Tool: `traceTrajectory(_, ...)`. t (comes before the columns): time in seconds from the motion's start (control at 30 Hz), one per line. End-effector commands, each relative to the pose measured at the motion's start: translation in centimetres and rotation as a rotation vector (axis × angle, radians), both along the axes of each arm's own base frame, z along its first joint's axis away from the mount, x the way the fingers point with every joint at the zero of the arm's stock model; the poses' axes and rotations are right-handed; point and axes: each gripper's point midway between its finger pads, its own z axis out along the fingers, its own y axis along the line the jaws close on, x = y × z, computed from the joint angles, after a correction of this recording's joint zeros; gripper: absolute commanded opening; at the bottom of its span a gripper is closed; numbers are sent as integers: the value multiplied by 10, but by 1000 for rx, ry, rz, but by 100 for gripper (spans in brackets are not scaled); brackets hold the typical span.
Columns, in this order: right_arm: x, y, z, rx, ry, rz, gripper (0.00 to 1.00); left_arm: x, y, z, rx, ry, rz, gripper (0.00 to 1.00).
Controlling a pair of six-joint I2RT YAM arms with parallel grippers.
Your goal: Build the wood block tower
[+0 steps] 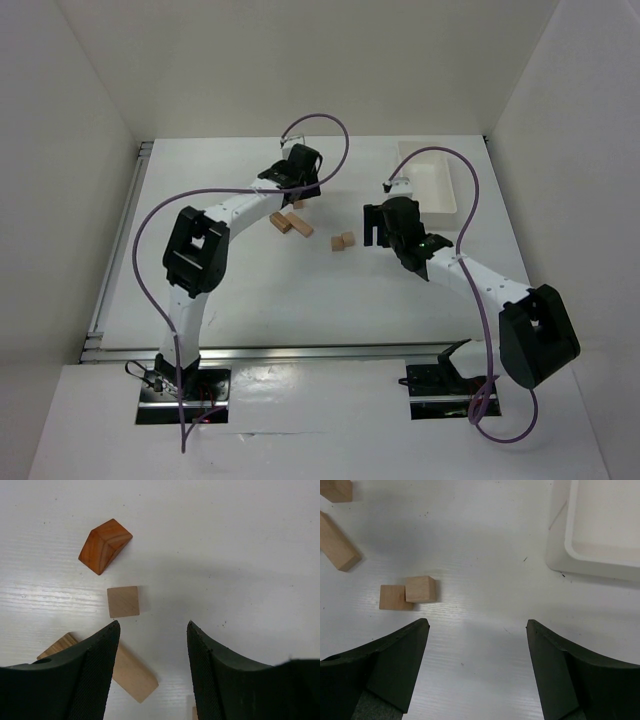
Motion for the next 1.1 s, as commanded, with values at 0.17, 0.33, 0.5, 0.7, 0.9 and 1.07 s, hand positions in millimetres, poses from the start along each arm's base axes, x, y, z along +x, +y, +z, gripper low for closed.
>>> traceTrajectory(0.17,7,-10,3,-28,-17,-40,88,12,20,-13,26,42,3,64)
traceTrajectory(0.33,8,-10,-1,-38,1,-40,89,17,21,-29,36,66,-2,65)
traceTrajectory(0.5,8,-10,-1,-38,1,-40,89,23,21,-42,31,84,-6,65)
traceTrajectory(0.7,8,-10,-5,-42,9,-40,89,28,26,-50,34,94,17,60)
traceTrajectory(0.9,8,-10,-5,-42,9,-40,89,31,26,-46,28,83,31,44)
traceTrajectory(1.07,7,-11,-6,-47,17,-40,89,30,24,-46,29,86,18,26)
